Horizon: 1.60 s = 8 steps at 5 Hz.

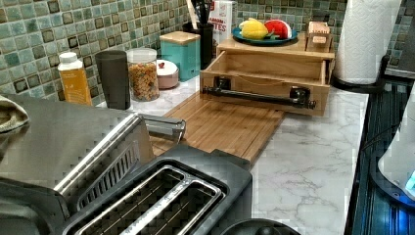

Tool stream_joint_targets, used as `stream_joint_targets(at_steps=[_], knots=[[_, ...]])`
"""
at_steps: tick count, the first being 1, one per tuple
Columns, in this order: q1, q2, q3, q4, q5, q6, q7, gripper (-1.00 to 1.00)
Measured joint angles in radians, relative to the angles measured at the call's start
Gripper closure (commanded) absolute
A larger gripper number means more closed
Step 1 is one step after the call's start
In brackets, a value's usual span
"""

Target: Close the drawer.

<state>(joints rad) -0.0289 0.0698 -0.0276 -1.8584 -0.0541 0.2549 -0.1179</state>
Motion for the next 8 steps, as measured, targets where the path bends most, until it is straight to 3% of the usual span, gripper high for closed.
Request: stream_joint_targets(at_steps=[2, 3, 5, 7, 8], knots=[[-0.004, 0.012, -0.004, -0.009, -0.006, -0.01, 0.0, 1.0], [-0.009, 0.004, -0.005, -0.047, 0.001, 0.069, -0.085, 1.0], [-0.004, -0.012, -0.005, -0.165, 0.136, 0.249, -0.376, 1.0], [0.02, -0.026, 0.002, -0.249, 0.12, 0.262, -0.422, 1.0], [0.036, -0.047, 0.022, -0.294, 0.04, 0.281, -0.433, 1.0]])
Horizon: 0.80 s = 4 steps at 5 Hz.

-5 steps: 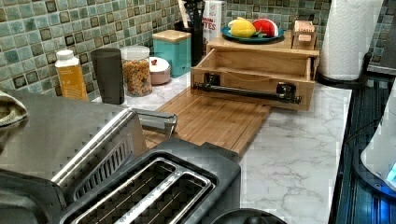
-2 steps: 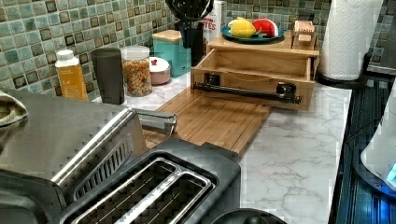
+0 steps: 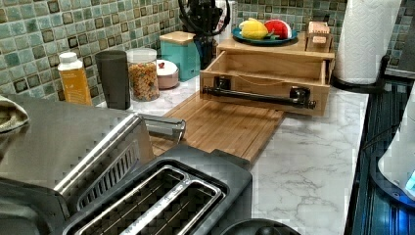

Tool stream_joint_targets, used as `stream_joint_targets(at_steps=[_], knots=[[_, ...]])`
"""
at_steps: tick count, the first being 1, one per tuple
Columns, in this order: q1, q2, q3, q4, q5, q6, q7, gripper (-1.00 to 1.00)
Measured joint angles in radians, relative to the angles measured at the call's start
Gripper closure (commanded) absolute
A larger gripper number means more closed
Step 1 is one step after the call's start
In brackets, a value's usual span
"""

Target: Close the drawer.

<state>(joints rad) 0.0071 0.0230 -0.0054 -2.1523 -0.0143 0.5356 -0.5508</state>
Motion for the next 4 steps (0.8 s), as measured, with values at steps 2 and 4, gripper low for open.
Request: stream_joint_targets(at_steps=[2, 4], knots=[[0.016, -0.054, 0.057, -0.131, -0.01, 0.2, -0.145, 1.0], [0.015, -0.061, 0.051, -0.27, -0.052, 0.321, -0.254, 1.0]])
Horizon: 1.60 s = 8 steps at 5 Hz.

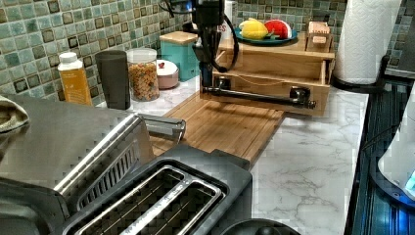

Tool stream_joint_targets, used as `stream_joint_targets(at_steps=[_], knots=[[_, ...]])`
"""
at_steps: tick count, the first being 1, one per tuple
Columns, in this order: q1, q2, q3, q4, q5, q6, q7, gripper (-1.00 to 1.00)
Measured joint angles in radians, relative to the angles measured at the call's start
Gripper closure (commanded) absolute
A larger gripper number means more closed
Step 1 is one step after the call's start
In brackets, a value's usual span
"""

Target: Close the drawer.

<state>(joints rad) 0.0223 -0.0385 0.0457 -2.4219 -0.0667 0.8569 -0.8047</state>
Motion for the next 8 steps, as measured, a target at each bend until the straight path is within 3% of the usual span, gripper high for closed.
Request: stream_joint_targets(at_steps=[3, 4, 6, 8], knots=[[-0.002, -0.071, 0.002, -0.238, -0.132, 0.045, 0.028, 1.0], [-0.004, -0.067, 0.003, -0.289, -0.221, 0.126, 0.121, 1.0], [-0.017, -0.083, 0.022, -0.354, -0.429, 0.255, 0.33, 1.0], [-0.025, -0.116, 0.015, -0.355, -0.474, 0.263, 0.336, 1.0]])
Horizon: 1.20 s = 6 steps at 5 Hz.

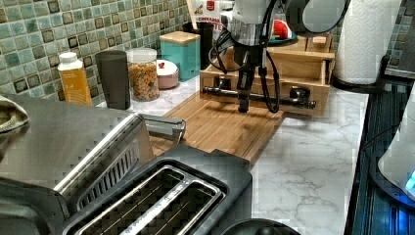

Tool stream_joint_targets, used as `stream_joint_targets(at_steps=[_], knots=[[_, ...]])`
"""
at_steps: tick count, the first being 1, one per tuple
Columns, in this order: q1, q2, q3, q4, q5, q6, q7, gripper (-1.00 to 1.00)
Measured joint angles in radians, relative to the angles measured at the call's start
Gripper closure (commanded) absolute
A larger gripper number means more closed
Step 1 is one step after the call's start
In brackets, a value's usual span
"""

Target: Close the drawer.

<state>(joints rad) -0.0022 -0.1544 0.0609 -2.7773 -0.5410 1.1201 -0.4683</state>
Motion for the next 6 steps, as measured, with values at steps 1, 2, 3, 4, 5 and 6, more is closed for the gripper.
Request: stream_joint_targets(at_steps=[1, 2, 3, 4, 5, 6], knots=[[-0.008, 0.029, -0.036, 0.008, 0.057, 0.045, -0.069, 1.0], [-0.012, 0.082, -0.098, 0.018, 0.08, 0.057, -0.194, 1.0], [-0.04, 0.097, -0.112, 0.018, 0.066, 0.063, -0.219, 1.0], [-0.065, 0.084, -0.112, 0.014, 0.024, 0.063, -0.205, 1.0], [-0.09, 0.081, -0.132, 0.018, -0.092, 0.065, -0.201, 1.0], [-0.118, 0.102, -0.165, 0.031, -0.087, 0.072, -0.233, 1.0]])
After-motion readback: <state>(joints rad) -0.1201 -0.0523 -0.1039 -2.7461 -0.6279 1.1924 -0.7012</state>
